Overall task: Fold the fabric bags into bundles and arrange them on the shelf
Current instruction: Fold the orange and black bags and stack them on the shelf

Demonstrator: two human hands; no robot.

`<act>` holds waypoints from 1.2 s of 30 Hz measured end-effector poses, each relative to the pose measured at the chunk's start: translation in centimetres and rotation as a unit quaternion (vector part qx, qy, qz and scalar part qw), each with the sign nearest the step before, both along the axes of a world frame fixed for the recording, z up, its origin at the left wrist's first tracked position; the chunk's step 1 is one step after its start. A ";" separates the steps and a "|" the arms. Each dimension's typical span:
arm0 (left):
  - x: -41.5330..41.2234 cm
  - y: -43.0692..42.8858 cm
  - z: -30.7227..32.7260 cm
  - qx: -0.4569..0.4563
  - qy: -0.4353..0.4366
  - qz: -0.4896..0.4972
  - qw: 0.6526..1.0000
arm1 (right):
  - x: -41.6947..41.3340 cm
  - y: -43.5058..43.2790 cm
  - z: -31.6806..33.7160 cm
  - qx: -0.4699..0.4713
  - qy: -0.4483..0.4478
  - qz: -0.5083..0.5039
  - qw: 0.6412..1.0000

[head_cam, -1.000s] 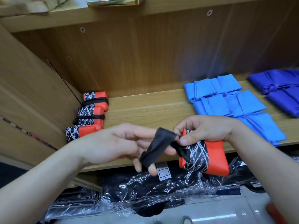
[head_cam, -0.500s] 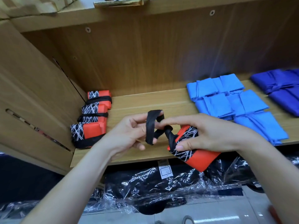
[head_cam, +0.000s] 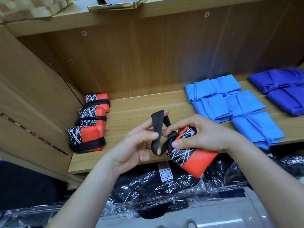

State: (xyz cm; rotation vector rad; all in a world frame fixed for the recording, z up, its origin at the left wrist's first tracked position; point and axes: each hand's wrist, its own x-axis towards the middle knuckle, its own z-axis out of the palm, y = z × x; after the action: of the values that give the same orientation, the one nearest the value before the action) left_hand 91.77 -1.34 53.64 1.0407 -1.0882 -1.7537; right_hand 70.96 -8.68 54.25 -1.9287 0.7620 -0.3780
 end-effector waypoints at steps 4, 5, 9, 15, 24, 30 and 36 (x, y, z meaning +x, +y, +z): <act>-0.1 0.0 -0.4 -0.018 -0.018 0.045 0.999 | -0.4 0.0 0.2 0.004 -0.012 0.000 1.000; -0.4 0.0 -0.5 -0.011 -0.004 0.068 0.998 | -0.4 0.1 0.1 -0.011 -0.015 -0.005 1.000; -1.9 -0.5 -0.7 0.053 0.140 0.207 0.967 | -0.2 0.3 -1.3 -0.060 -0.060 -0.074 0.994; -4.1 0.2 -0.9 0.114 0.299 0.257 0.912 | 0.9 1.5 -2.9 -0.179 -0.121 -0.191 0.957; -5.7 -0.6 -1.1 0.196 0.177 0.339 0.903 | 2.4 3.4 -2.9 -0.138 -0.267 -0.285 0.910; -4.3 -1.7 -0.7 0.168 0.044 0.317 0.932 | 2.2 3.6 -2.8 -0.069 -0.338 -0.306 0.888; -4.2 -1.9 -1.7 0.021 0.081 0.285 0.955 | 2.9 3.4 -2.9 -0.021 -0.393 -0.349 0.850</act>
State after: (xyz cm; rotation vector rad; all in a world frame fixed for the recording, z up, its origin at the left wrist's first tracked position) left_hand 87.60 -3.21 51.92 1.0818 -0.5710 -1.3637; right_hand 73.81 -5.31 51.31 -1.2622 0.8515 -1.5281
